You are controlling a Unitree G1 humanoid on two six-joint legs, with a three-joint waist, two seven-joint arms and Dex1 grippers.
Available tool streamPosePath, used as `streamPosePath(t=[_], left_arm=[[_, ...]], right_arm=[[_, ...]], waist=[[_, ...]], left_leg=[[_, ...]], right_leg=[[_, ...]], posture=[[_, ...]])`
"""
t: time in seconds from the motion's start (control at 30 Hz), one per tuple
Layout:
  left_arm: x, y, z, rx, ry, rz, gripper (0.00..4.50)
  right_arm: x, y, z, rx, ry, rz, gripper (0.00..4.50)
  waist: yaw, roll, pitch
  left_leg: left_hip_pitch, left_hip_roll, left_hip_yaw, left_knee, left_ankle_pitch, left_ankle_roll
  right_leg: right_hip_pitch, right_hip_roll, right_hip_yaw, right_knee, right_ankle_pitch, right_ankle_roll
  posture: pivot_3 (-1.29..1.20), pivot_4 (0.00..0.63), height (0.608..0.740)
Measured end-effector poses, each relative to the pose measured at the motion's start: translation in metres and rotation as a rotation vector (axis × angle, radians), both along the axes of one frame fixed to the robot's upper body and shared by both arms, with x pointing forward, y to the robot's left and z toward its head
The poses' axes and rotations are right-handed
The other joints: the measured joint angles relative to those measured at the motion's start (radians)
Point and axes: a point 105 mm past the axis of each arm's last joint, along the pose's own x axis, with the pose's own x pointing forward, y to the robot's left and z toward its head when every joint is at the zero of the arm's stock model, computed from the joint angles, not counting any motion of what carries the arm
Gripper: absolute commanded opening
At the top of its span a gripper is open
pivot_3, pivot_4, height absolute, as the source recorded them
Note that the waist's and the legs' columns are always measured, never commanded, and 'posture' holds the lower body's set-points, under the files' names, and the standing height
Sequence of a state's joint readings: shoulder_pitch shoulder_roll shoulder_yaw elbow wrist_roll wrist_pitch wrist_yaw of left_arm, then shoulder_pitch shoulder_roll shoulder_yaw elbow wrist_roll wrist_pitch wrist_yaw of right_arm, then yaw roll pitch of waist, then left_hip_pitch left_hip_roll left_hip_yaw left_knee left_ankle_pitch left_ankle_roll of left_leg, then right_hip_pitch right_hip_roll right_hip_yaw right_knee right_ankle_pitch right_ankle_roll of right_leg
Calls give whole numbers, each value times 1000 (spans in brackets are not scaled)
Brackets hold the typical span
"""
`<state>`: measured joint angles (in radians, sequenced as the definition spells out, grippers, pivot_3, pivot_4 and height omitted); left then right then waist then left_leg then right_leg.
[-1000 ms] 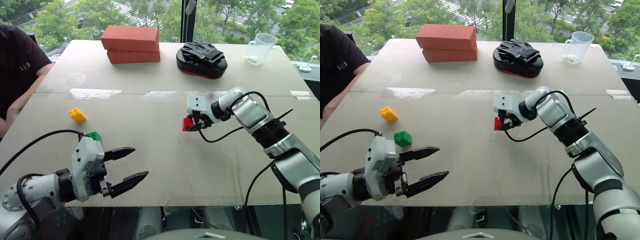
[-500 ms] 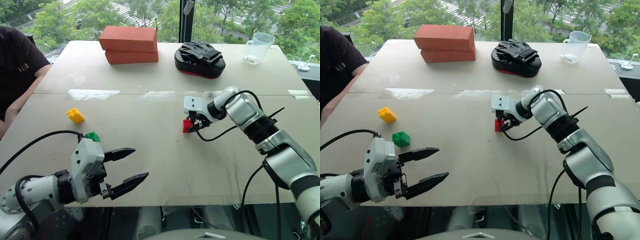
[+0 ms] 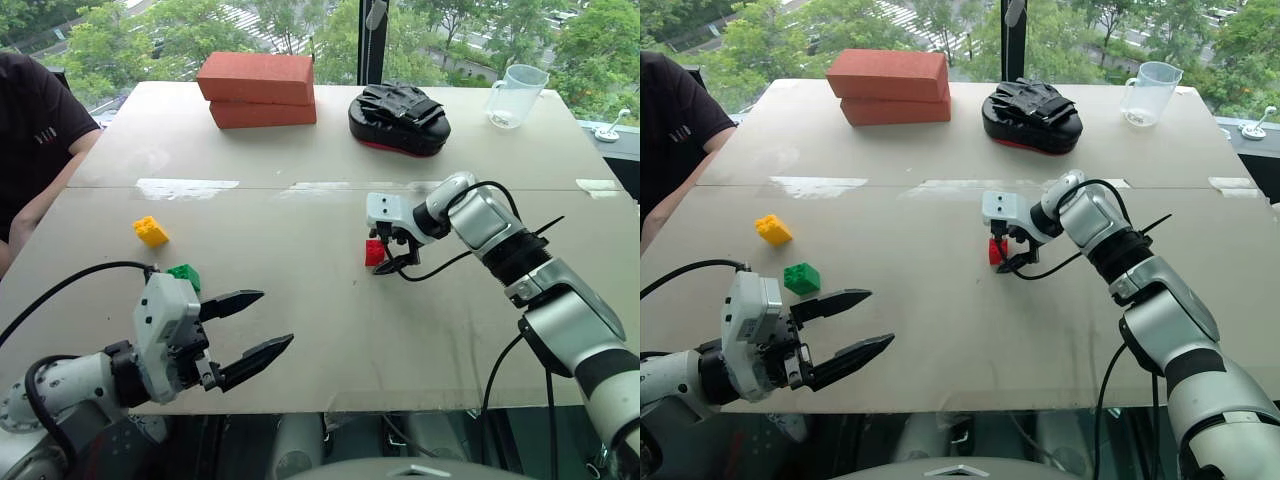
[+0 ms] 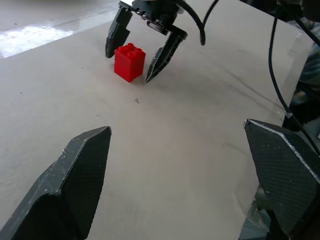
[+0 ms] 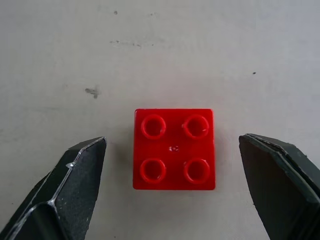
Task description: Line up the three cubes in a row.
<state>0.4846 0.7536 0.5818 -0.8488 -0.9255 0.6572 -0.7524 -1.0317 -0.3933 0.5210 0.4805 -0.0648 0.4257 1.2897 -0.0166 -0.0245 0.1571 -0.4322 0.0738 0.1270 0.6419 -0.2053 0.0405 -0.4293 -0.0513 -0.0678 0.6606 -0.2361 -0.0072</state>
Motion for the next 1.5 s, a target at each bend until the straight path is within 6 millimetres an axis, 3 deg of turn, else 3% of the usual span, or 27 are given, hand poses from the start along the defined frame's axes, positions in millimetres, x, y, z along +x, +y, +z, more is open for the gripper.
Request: streamPosePath(t=[0.07, 0.17, 0.3, 0.37, 0.5, 0.73, 0.8, 0.83, 0.9, 0.93, 1.0, 1.2, 1.3, 1.43, 1.5], left_arm=[[8, 16, -7, -9, -17, 152, 4378], [23, 60, -25, 52, 2, 454, 4378], [42, 93, -19, 85, -51, 708, 4378], [48, 98, -17, 74, -55, 777, 4378], [67, 98, -28, 1, -13, 978, 4378], [83, 108, -37, 46, 22, 1144, 4378], [86, 108, -43, 54, 48, 1145, 3836], [86, 108, -48, 62, 71, 1145, 3547], [87, 108, -54, 65, 100, 1136, 2671], [88, 108, -56, 63, 108, 1128, 2017], [90, 107, -56, 61, 102, 1117, 1246], [95, 104, -49, 96, 53, 1003, 1281], [107, 80, -33, 123, -25, 736, 1281], [119, 24, -7, 105, -50, 128, 1281], [120, 14, -3, 114, -53, -14, 1281]], right_arm=[[-6, -1, 17, 128, -43, 12, 4423], [-30, -11, 47, 409, -158, 68, 4423], [-68, -16, 85, 688, -211, 126, 4423], [-83, -19, 96, 747, -225, 145, 4423], [-113, -29, 82, 781, -189, 149, 4423], [-120, -36, 81, 746, -188, 163, 4423], [-120, -37, 81, 741, -194, 162, 4500], [-120, -38, 81, 737, -197, 161, 4500], [-119, -39, 81, 733, -200, 154, 4500], [-118, -39, 81, 729, -202, 152, 4500], [-118, -39, 81, 728, -204, 149, 4500], [-115, -41, 81, 723, -222, 110, 4500], [-113, -43, 80, 761, -241, 37, 4500], [-116, -53, 65, 746, -170, -66, 4500], [-117, -58, 61, 728, -157, -91, 4500]], waist=[[3, -1, -1], [11, -1, -1], [9, -1, -1], [6, -2, -1], [14, -4, -2], [7, -5, -2], [9, -5, -2], [10, -5, -2], [11, -6, -2], [11, -6, -2], [12, -6, -2], [13, -6, -2], [26, -5, -2], [38, -3, -1], [32, -2, 0]], left_leg=[[0, 0, 0, 0, 0, 0], [0, 0, -2, -1, 0, 1], [0, 0, -3, 0, -1, 1], [1, 0, -2, 1, -3, -3], [2, -1, -4, 4, -3, -3], [2, 0, -7, 5, -3, -3], [2, 0, -8, 5, -1, 1], [2, 0, -8, 5, -1, 1], [1, 0, -8, 5, -1, 1], [1, 0, -8, 5, -1, 1], [1, 0, -8, 5, -1, 1], [1, 0, -8, 5, -3, -3], [0, 0, -9, 5, -3, -3], [-2, -1, -9, 4, -3, -3], [-2, -1, -7, 4, -4, -2]], right_leg=[[0, 0, 0, 0, 1, 2], [1, 0, -2, 0, 2, 4], [1, 0, -1, 1, 2, 4], [2, -1, -2, 1, 2, 4], [5, -2, -4, 1, 2, 4], [6, 1, -6, 1, 2, 3], [6, 1, -6, 1, 2, 3], [6, 0, -6, 0, 3, 3], [6, 0, -6, 0, 3, 3], [6, -1, -6, 0, 2, 3], [6, -1, -6, 0, 2, 2], [6, -2, -7, 0, 1, 1], [4, -2, -9, 0, 1, 0], [4, -5, -12, -2, 1, 0], [4, -7, -13, -4, 1, 0]], posture=[[0, 150, 740], [0, 150, 740], [0, 150, 740], [0, 150, 740], [0, 150, 740], [0, 150, 740], [0, 150, 740], [0, 150, 740], [0, 150, 740], [0, 150, 740], [0, 150, 740], [0, 150, 740], [0, 150, 740], [0, 150, 740], [0, 150, 740]])
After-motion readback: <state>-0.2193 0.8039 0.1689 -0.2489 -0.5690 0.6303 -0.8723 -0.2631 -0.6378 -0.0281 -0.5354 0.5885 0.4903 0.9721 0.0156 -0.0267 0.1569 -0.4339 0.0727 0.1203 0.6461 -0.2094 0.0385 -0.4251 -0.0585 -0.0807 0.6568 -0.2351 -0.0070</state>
